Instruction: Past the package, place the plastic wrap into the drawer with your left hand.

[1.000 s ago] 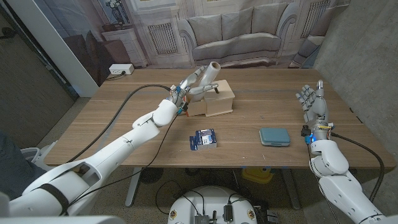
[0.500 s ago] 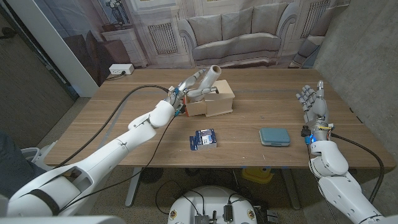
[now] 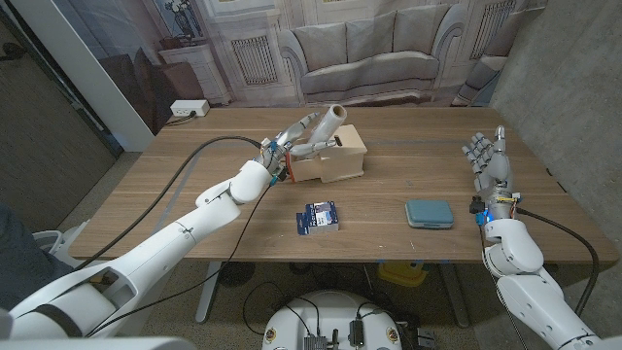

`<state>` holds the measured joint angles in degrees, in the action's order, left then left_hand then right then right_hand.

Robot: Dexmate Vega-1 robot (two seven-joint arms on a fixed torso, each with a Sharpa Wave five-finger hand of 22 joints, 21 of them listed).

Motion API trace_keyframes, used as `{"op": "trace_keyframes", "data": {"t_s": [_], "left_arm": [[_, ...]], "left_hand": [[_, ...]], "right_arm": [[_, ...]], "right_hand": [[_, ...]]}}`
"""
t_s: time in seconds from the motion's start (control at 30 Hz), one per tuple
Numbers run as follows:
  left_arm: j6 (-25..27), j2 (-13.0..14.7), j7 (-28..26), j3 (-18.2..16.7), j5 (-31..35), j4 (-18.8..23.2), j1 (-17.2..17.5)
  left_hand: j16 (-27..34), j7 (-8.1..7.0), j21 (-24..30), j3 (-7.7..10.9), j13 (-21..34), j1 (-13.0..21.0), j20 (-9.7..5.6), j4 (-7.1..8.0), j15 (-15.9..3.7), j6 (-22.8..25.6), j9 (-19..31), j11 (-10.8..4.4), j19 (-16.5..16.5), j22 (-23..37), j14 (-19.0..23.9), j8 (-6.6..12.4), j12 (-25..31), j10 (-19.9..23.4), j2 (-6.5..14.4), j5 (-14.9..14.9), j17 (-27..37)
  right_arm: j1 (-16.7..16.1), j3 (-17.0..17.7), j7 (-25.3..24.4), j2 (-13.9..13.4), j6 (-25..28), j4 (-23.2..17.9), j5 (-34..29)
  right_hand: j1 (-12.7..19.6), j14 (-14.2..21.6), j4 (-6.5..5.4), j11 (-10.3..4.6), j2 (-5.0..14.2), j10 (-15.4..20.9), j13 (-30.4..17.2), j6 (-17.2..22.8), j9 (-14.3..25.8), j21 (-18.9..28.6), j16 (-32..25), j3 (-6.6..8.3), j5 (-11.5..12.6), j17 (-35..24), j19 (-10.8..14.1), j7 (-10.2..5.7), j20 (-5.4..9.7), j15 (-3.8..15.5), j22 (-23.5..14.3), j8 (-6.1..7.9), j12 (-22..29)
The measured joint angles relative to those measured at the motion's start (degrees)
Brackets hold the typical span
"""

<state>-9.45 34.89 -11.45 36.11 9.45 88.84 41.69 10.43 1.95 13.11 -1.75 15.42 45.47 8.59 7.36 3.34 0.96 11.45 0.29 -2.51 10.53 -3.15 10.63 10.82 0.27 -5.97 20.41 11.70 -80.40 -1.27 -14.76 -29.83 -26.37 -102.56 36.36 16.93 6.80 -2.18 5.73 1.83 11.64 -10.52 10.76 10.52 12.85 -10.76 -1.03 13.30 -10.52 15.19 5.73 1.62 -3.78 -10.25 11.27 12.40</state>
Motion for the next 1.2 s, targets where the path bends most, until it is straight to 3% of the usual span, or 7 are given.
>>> {"op": "trace_keyframes", "data": {"t_s": [0.6,1.2], "left_arm": [[1.44,1.7,-0.99,-1.26,-0.03,3.21,2.94],[2.85,4.92,-4.17,-4.96,0.21,9.15,8.39]], "left_hand": [[0.0,-0.22,-0.23,0.0,-0.27,0.49,0.0,0.0,0.0,0.22,0.01,0.03,0.0,0.0,0.0,0.44,0.47,-0.02,0.48,0.44,0.0],[0.44,-0.3,-0.23,-0.23,-0.8,0.79,0.0,-0.24,-0.52,0.74,0.01,-0.5,0.01,0.0,0.52,0.89,0.88,0.51,0.77,0.88,-0.27]], "right_arm": [[0.56,-0.43,0.35,-0.12,0.04,0.41,0.23],[0.28,-0.6,0.26,-0.14,0.0,0.55,0.35]], "right_hand": [[-0.24,0.0,-0.01,0.0,0.23,0.0,0.0,0.0,0.0,0.0,0.0,0.0,0.0,0.0,0.0,0.0,0.0,0.0,0.0,0.0,0.0],[-0.23,0.0,0.14,0.0,0.23,0.0,0.0,0.0,0.0,0.0,0.0,-0.15,0.0,0.0,0.0,0.0,0.0,0.0,0.0,0.0,0.0]]}}
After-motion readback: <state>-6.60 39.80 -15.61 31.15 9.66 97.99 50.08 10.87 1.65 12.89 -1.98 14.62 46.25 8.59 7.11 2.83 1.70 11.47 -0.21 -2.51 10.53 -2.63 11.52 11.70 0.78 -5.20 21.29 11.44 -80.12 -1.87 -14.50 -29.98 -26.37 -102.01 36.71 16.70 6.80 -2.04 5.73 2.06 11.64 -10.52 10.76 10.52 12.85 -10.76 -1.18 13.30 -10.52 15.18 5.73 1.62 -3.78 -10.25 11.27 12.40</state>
